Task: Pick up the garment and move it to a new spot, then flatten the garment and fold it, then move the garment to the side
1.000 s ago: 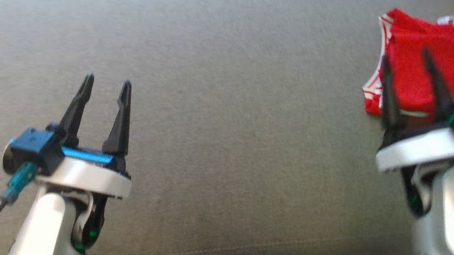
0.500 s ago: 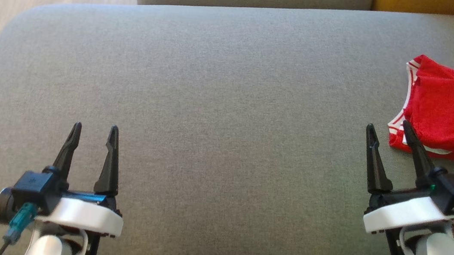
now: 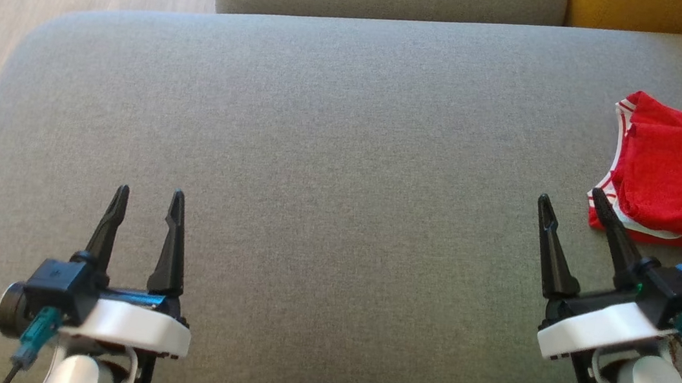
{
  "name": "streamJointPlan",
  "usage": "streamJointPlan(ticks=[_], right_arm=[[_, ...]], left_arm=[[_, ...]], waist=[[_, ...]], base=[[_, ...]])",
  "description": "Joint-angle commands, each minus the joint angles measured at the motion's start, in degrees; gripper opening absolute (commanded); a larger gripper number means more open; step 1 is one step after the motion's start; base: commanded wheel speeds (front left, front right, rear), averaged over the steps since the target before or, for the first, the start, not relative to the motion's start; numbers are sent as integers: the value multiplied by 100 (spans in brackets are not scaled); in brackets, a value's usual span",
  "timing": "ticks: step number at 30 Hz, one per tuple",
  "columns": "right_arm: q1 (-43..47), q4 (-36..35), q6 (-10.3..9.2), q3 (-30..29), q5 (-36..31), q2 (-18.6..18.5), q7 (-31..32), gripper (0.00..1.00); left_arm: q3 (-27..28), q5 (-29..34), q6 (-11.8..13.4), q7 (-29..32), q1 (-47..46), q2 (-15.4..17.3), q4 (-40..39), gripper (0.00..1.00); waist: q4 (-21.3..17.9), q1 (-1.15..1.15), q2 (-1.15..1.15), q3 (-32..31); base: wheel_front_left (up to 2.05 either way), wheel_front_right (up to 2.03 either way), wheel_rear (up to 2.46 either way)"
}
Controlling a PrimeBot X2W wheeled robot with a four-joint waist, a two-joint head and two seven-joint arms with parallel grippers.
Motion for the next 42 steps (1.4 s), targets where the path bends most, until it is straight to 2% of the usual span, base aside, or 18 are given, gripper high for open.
streamJointPlan(ticks=[1, 6, 26, 27, 31, 42], right_arm=[[-113, -194, -2, 121, -7, 24, -37, 100], [-126, -186, -2, 87, -20, 24, -37, 100], [-156, -152, -2, 133, -71, 25, -37, 100], [14, 25, 0, -3, -51, 4, 0, 0], [141, 388, 0, 14, -34, 12, 14, 0], [142, 391, 0, -34, 668, 13, 193, 0]], left_arm=[[210, 15, 33, -29, -123, 14, -177, 100], [262, 9, 75, -29, -119, 14, -198, 100], [378, -367, -16, -29, -104, 14, -183, 100], [190, -347, 10, 0, 3, -1, 19, 0], [129, -378, 13, 7, 110, -8, 385, 0], [182, -1057, -49, 134, 52, 33, 436, 0]], waist=[[-3, 1, 0, 5], [-8, 1, 0, 22], [-11, 1, 0, 55], [-11, 1, 0, 54], [-11, 1, 0, 56], [-17, 1, 0, 29]], base=[[0, 0, 0], [0, 0, 0], [0, 0, 0], [0, 0, 0], [0, 0, 0], [0, 0, 0]])
